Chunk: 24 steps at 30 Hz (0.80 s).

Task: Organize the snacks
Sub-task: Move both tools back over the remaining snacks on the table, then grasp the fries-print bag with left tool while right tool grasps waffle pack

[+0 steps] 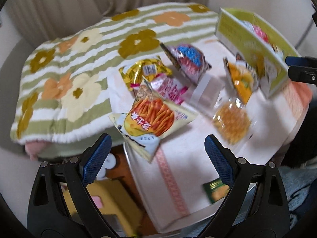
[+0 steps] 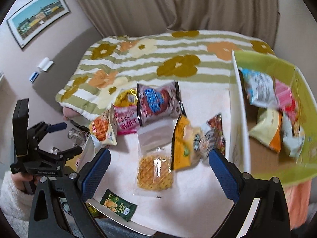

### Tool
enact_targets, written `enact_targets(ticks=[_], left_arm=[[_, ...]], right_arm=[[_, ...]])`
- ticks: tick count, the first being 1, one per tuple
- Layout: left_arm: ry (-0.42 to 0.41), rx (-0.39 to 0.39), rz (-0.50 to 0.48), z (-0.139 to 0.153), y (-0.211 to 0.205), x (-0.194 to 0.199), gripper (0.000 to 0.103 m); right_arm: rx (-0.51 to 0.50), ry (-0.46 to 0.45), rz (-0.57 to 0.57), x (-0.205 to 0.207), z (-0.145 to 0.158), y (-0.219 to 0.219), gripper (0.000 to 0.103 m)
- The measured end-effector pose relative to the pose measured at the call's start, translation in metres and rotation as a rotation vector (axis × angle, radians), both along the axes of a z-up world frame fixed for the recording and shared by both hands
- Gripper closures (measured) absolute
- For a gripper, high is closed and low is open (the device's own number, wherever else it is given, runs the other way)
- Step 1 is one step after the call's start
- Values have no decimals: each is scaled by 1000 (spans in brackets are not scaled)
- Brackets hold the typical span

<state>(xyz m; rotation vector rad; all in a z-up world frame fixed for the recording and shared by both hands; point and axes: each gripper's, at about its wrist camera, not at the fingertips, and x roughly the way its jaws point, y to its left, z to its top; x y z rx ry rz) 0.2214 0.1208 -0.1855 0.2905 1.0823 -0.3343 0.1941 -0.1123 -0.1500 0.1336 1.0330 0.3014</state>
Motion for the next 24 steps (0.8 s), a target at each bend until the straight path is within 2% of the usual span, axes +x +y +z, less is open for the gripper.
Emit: enact_targets(ticks=[3, 8, 12, 17, 24], left_arm=[[43, 2, -79, -15, 7, 13, 9], [68, 46, -184, -37, 5, 31, 8], [100, 42, -211, -53, 5, 47, 9], [114, 90, -252, -74, 0, 58, 9], [117, 153, -321, -98, -14, 67, 9]], right_arm=[[-20, 36, -51, -8, -18, 11, 4], [-63, 91, -108, -23, -47, 25, 4], [-101, 116, -115, -25, -67, 32, 4], [-108, 157, -102, -19, -95, 39, 4], [-145, 160, -87, -10, -118, 51, 4]])
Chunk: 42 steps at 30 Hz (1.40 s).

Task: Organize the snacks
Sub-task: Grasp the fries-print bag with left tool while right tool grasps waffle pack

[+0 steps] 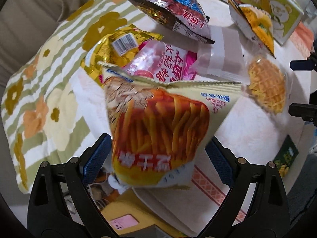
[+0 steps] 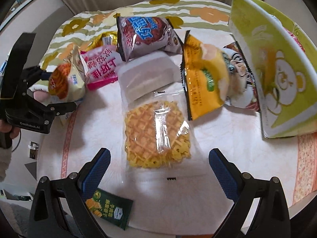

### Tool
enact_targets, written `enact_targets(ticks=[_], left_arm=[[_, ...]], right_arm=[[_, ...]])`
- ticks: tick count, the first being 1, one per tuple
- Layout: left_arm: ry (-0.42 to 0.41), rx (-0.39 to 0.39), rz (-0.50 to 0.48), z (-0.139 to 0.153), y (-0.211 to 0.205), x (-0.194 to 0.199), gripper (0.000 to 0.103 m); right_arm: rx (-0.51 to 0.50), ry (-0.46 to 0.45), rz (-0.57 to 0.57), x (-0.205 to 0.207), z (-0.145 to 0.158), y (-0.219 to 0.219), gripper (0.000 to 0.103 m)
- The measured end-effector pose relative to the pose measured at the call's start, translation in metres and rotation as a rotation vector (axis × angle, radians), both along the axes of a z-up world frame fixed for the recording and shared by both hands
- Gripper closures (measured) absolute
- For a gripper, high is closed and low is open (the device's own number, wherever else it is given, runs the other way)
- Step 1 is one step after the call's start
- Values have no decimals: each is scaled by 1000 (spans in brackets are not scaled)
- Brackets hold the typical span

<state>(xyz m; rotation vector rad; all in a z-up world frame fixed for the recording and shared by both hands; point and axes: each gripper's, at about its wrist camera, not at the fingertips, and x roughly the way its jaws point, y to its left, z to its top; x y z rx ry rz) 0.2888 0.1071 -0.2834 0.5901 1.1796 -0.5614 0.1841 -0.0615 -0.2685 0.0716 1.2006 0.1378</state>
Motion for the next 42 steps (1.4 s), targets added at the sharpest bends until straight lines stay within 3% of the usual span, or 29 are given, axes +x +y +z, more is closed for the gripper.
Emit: enact_targets(ticks=[4, 5, 6, 10, 16, 23, 30, 37, 42], left_arm=[[0, -4, -13, -4, -5, 5, 10], [-1, -3, -16, -5, -7, 5, 14], [2, -2, -18, -6, -8, 6, 28], [-11, 9, -24, -5, -14, 6, 39], [13, -33, 3, 4, -15, 5, 46], [20, -94, 71, 26, -12, -1, 46], [61, -173, 201, 34, 0, -12, 46], [93, -253, 344, 40, 21, -15, 46], [69, -293, 393, 53, 34, -19, 46]], right_arm=[[-7, -1, 10, 7, -7, 2, 4], [-6, -1, 9, 8, -8, 1, 4], [-6, -2, 6, 9, -9, 1, 4], [-12, -11, 6, 13, -10, 3, 4], [-44, -16, 35, 15, -17, 14, 4], [-91, -28, 64, 22, -25, 23, 4], [-117, -35, 65, 25, -33, 28, 4], [-125, -44, 71, 22, -30, 36, 26], [-63, -25, 56, 13, -22, 35, 28]])
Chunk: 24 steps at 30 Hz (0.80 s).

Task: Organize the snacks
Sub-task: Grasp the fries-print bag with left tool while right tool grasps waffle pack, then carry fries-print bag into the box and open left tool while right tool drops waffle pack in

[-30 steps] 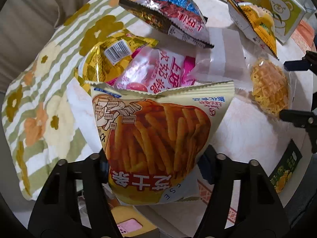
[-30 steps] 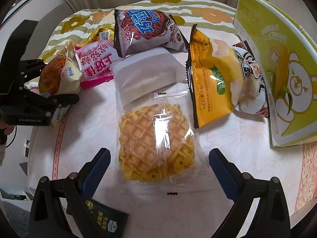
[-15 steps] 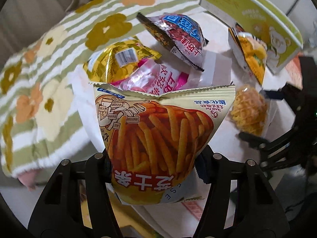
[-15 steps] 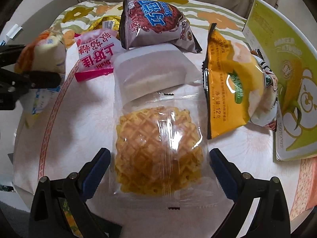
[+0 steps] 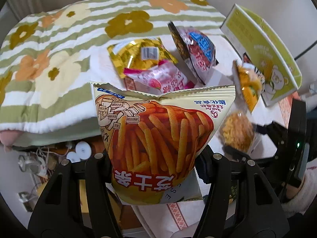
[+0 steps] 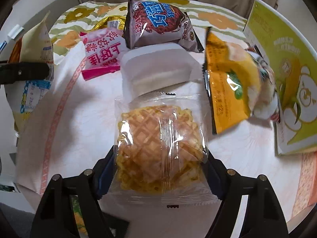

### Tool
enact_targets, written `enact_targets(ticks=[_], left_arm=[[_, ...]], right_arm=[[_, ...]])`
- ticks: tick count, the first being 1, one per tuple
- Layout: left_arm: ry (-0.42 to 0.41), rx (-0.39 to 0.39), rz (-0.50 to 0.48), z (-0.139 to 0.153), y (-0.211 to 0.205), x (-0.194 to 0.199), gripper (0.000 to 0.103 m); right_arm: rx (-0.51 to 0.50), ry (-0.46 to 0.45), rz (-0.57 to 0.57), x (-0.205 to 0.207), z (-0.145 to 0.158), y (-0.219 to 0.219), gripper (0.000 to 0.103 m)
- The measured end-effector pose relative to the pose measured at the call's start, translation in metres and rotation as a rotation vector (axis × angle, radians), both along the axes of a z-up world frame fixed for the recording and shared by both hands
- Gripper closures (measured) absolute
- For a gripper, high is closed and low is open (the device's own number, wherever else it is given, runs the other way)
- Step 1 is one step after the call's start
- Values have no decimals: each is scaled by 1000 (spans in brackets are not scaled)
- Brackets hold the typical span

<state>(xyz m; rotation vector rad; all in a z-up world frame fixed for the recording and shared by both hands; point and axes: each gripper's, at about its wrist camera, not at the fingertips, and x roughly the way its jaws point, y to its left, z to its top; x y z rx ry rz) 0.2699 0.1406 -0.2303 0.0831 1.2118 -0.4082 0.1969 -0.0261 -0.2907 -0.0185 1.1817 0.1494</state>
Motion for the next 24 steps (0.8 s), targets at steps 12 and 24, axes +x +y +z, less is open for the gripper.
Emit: enact_targets(ticks=[12, 24], left_arm=[[-99, -35, 61, 46, -5, -6, 46], [-226, -55, 93, 111, -96, -14, 46]], right_arm=[[54, -131, 37, -10, 75, -1, 29], [115, -289, 1, -12, 154, -105, 28]])
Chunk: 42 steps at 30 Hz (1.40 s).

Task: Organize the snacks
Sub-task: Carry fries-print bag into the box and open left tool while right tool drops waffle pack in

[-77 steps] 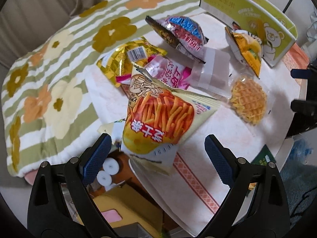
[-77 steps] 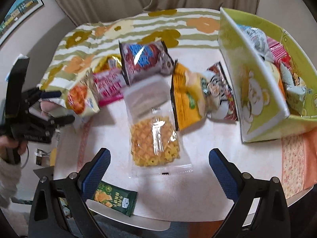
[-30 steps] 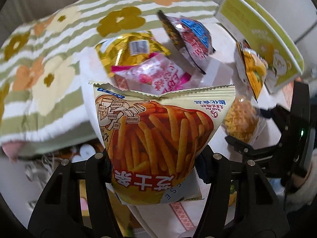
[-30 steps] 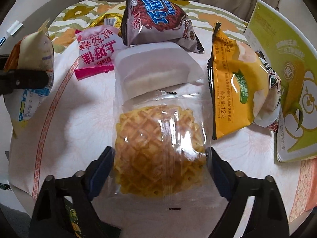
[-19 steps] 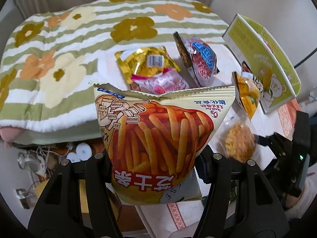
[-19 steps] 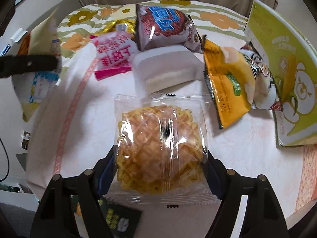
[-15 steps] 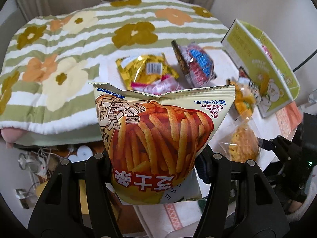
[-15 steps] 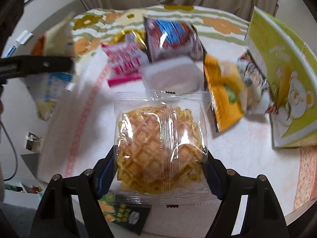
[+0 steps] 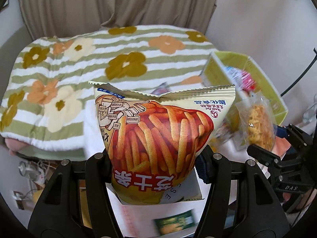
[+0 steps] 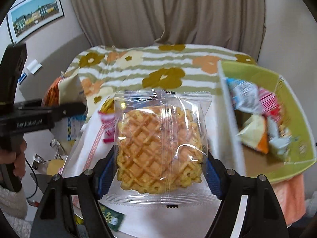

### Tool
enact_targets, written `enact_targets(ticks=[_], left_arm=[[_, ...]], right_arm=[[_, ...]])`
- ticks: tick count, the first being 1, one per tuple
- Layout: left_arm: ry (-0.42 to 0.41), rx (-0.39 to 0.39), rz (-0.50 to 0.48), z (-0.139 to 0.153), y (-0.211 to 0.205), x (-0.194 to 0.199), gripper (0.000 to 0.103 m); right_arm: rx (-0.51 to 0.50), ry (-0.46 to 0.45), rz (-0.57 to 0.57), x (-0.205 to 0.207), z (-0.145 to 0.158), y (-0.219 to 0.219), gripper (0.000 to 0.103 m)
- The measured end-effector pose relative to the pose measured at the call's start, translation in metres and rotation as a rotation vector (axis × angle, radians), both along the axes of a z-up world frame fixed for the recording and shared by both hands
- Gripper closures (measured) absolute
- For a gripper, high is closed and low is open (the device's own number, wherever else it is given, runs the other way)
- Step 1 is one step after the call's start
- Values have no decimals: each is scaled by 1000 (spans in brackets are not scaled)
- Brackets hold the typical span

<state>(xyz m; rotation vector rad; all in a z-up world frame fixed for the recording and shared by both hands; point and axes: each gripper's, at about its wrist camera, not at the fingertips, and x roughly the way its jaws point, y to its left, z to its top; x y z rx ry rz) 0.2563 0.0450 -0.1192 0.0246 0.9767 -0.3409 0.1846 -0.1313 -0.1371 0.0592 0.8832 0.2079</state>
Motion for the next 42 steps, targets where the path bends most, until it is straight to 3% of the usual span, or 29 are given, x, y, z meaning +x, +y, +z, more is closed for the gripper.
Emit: enact_targets(ticks=[8, 13, 22, 29, 30, 33, 34, 39, 42], left_arm=[[-41, -67, -68, 16, -125, 5, 46], [-12, -100, -82, 13, -193, 20, 46], [96, -96, -101, -15, -271, 50, 46], [163, -58, -172, -35, -299, 57, 42], [179, -57, -177, -38, -301, 58, 38], [174, -12, -179, -41, -304, 60, 10], [154, 6, -180, -39, -304, 57, 7], [95, 70, -186, -31, -295, 49, 7], [100, 59, -170, -31, -280, 49, 7]], right_arm=[[-6, -22, -6, 5, 23, -107, 28], [-11, 4, -33, 15, 22, -171, 28], [59, 39, -125, 26, 13, -236, 28], [94, 43, -203, 28, 12, -255, 28], [93, 44, -209, 28, 12, -257, 28], [94, 44, -224, 30, 12, -258, 28], [100, 43, -229, 29, 13, -258, 28], [112, 47, -234, 29, 10, -257, 28], [114, 50, -227, 29, 9, -255, 28]])
